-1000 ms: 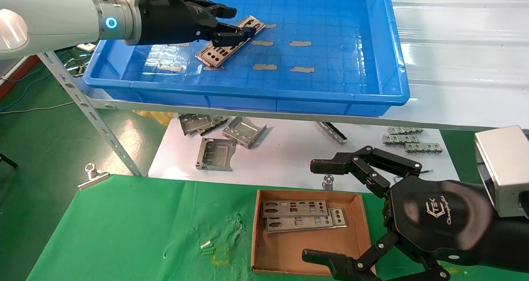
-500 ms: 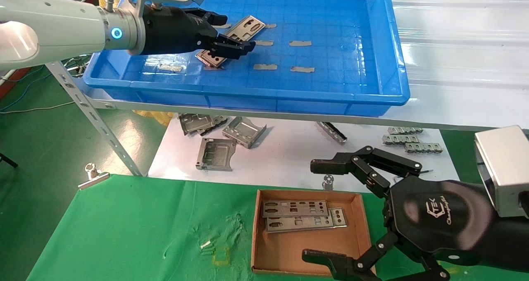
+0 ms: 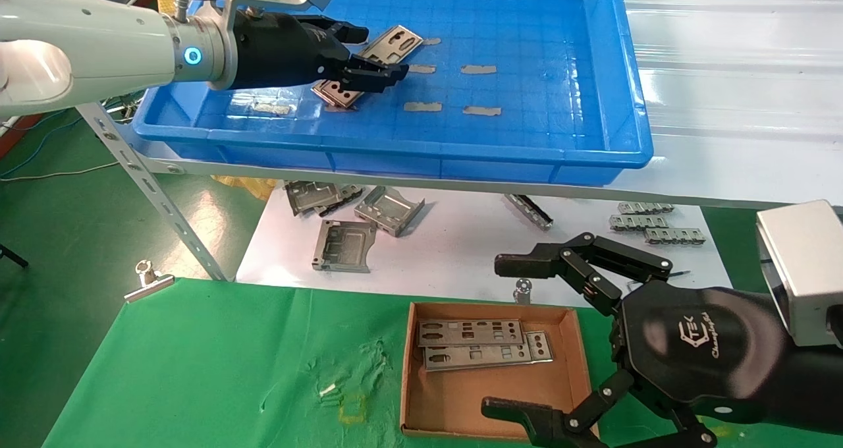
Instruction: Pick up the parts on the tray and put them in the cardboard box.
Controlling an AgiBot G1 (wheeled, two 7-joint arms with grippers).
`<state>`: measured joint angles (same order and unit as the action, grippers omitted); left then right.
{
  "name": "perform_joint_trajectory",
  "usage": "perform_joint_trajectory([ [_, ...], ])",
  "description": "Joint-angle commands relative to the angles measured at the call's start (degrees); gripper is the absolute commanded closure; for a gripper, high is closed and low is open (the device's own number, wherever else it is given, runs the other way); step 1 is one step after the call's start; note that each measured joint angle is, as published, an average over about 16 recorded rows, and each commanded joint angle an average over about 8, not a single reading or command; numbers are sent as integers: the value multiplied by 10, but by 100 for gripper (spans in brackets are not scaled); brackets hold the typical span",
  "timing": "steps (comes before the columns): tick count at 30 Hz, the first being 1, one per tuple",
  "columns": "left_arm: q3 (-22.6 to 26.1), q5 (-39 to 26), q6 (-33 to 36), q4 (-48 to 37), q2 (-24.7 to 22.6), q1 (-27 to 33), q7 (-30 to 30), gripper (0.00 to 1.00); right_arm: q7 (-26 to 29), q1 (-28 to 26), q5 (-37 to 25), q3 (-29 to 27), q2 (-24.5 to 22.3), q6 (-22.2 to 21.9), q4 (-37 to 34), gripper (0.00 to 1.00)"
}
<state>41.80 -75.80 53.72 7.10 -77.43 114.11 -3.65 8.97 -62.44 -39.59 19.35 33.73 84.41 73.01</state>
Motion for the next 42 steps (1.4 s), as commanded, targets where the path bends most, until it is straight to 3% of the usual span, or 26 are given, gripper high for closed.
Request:
perform_joint_trajectory([
  [1,1,1,-2,2,0,-1,0,100,0,0,0,0,0,0,0,0],
  [34,4,40,-20,-4,5,24,7,100,0,0,0,0,0,0,0,0],
  [42,-4,57,12,-7,13,37,19,100,0,0,0,1,0,0,0,0],
])
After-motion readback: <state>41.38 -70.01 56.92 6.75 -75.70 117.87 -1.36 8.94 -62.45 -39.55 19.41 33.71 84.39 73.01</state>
